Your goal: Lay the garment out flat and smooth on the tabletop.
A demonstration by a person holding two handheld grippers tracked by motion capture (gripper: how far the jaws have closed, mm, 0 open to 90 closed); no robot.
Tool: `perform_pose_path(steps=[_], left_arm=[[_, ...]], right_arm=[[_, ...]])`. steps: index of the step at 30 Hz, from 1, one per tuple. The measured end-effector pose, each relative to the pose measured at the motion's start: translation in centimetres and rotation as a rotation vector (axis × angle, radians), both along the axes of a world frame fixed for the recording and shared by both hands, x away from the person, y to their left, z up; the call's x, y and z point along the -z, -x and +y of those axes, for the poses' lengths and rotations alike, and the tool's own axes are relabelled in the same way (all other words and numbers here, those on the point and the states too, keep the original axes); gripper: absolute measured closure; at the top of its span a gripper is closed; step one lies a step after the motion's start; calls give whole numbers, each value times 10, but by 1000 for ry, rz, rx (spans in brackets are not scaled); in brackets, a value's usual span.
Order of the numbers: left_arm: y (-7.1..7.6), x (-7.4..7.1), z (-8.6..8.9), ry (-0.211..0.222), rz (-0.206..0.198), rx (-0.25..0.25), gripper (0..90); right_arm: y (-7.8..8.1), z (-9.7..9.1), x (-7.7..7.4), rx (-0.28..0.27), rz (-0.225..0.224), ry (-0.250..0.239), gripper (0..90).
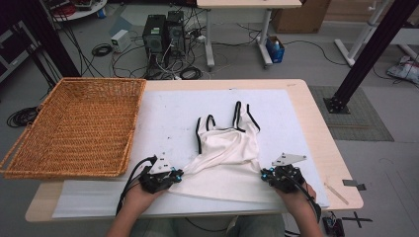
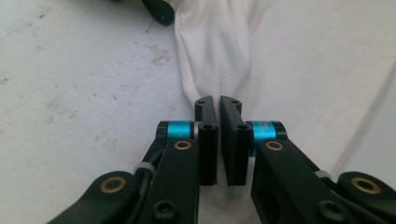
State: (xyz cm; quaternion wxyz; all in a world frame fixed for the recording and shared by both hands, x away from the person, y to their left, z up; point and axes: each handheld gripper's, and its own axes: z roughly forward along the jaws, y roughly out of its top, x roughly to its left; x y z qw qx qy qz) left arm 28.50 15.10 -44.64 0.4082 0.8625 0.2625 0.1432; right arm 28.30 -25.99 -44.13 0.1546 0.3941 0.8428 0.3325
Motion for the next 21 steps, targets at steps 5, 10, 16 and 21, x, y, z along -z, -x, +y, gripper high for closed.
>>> perform_pose_path(steps=[5, 10, 16, 21], left_arm=[[12, -7, 32, 88, -25, -65, 864], [27, 0, 40, 135, 1, -67, 864], [20, -1, 32, 119, 12, -81, 654], [4, -11, 25, 118, 1, -96, 470]], right_arm=[[6, -12, -6, 29, -27, -15, 884], [19, -20, -7, 46, -41, -39, 883], [26, -17, 1, 57, -30, -25, 748], [27, -26, -13, 106, -94, -71, 664]])
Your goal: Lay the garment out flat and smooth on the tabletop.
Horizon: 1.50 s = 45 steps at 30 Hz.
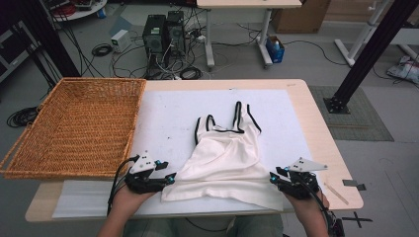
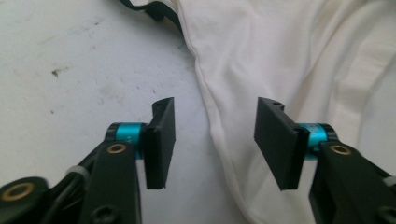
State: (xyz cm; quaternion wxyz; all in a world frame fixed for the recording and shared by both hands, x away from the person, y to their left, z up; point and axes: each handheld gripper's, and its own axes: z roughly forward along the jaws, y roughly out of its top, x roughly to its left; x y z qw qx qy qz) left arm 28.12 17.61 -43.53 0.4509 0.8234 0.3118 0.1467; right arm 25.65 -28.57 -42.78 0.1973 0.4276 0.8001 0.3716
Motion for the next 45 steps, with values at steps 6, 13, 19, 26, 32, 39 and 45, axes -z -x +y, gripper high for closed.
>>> perform_pose_path(steps=[6, 13, 19, 26, 32, 39, 45], left_arm=[[-21, 0, -18, -46, 21, -7, 458], [-49, 6, -63, -145, 44, 13, 462], [-46, 4, -77, -279, -8, 74, 865], [-34, -2, -24, -225, -27, -114, 868], [-28, 2, -8, -187, -6, -163, 792], [-28, 2, -12, -118, 16, -134, 471], [-18, -4, -5, -77, 20, -115, 403]], right_arm=[[-10, -7, 1, 49, 4, -13, 602], [-29, 17, 2, -1, 30, 14, 595], [-39, 45, 9, -70, 87, 115, 628], [-39, 51, 6, -84, 63, 101, 628], [-35, 53, 14, -90, 71, 96, 639], [-23, 42, 6, -90, 56, 94, 863], [1, 10, 9, -26, 76, 99, 862]])
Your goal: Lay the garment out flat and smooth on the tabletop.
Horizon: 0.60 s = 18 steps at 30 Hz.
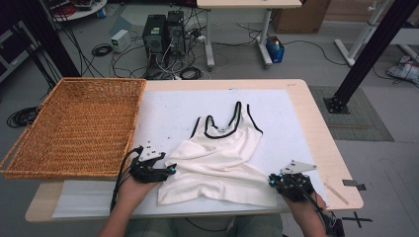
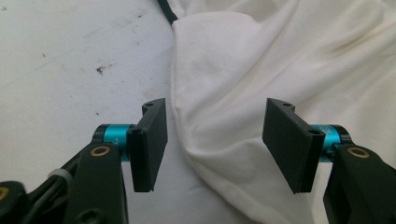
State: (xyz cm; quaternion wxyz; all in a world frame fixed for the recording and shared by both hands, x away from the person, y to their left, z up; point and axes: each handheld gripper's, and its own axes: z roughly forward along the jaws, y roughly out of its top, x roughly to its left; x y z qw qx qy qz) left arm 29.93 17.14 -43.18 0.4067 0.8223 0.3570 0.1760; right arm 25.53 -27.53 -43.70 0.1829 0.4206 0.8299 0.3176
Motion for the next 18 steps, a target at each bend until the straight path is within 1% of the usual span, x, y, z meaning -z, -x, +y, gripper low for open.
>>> perform_pose_path(steps=[1, 3, 4, 6, 7, 8, 11, 12, 13, 14, 15, 17, 18], left_arm=[[2, 0, 1, -1, 1, 3, 403], [5, -1, 3, -1, -1, 5, 398], [5, -1, 3, -1, -1, 5, 393], [12, -1, 7, 12, 2, 5, 392], [15, 0, 10, 15, 5, 7, 392], [19, 0, 13, 22, 8, 4, 392], [29, 2, 21, 36, 21, -7, 393], [33, 3, 23, 40, 24, -13, 392], [40, 4, 28, 47, 32, -20, 393], [40, 4, 28, 47, 32, -20, 393], [45, 5, 29, 51, 41, -20, 393], [52, 8, 30, 39, 54, -20, 394], [56, 9, 30, 23, 60, -14, 394]], right_arm=[[3, -6, 3, 9, 12, 0, 858], [7, -13, 5, 19, 16, -21, 819], [10, -17, 4, 28, 12, -49, 774], [13, -19, -1, 31, -13, -94, 711], [14, -19, -3, 27, -23, -109, 682], [15, -17, -5, 24, -32, -120, 673], [17, -8, -6, 7, -43, -111, 641], [19, -5, -4, 2, -38, -105, 640], [20, -2, -2, -3, -36, -101, 638], [20, -2, -2, -3, -36, -101, 638], [24, 2, 5, -10, -29, -93, 639], [25, 4, 10, -7, -21, -78, 664], [27, 4, 12, -4, -23, -84, 693]])
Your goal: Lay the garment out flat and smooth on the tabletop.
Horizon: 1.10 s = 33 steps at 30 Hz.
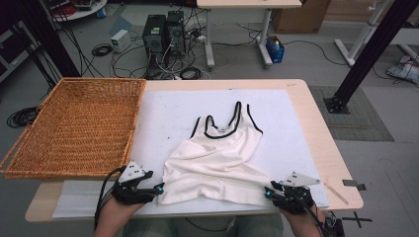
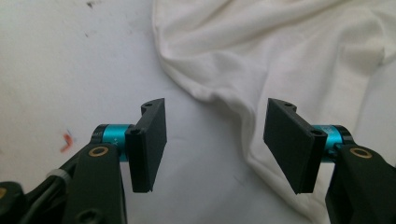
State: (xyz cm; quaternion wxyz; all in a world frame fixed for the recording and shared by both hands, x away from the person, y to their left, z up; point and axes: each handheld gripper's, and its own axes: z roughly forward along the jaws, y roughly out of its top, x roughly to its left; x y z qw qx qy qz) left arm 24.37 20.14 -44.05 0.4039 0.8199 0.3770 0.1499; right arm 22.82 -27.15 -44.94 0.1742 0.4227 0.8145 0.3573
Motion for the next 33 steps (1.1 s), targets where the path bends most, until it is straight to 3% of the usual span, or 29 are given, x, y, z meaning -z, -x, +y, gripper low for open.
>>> perform_pose_path(steps=[2, 4, 6, 7, 8, 11, 14, 17, 21, 22, 23, 25, 28, 30, 33], left_arm=[[6, 2, -3, -19, 21, 11, 407], [12, 3, -9, -48, 27, 42, 508], [14, 4, -12, -71, 26, 54, 631], [17, 5, -16, -91, 4, 60, 631], [20, 5, -21, -95, -2, 78, 784], [24, 4, -25, -113, -18, 77, 864], [30, 1, -22, -101, -29, 74, 869], [56, -11, -8, -50, -69, 84, 868], [83, -18, 2, -28, -76, 91, 868], [83, -18, 2, -28, -76, 91, 868], [98, -16, 3, -16, -70, 95, 868], [114, -8, -1, -25, -56, 114, 868], [123, 0, -4, -31, -55, 122, 866], [122, 2, -7, -26, -68, 106, 765], [108, -5, -13, 16, -94, 88, 577]], right_arm=[[3, -2, 2, 0, -4, -35, 778], [4, 0, 2, -16, 1, -40, 870], [5, 3, 1, -22, -5, -26, 883], [5, 3, 1, -22, -5, -26, 883], [6, 3, 1, -24, -4, -34, 885], [11, 2, 0, -22, -3, -44, 886], [21, -3, -5, -18, -11, -56, 886], [38, -10, -14, -21, -28, -49, 886], [61, -19, -21, -21, -35, -46, 886], [65, -20, -21, -22, -33, -48, 886], [72, -21, -21, -22, -33, -51, 885], [82, -21, -19, -19, -31, -53, 885], [97, -20, -12, -13, -20, -58, 883], [104, -20, -6, -2, -20, -61, 832], [102, -24, -6, 36, -33, -90, 696]])
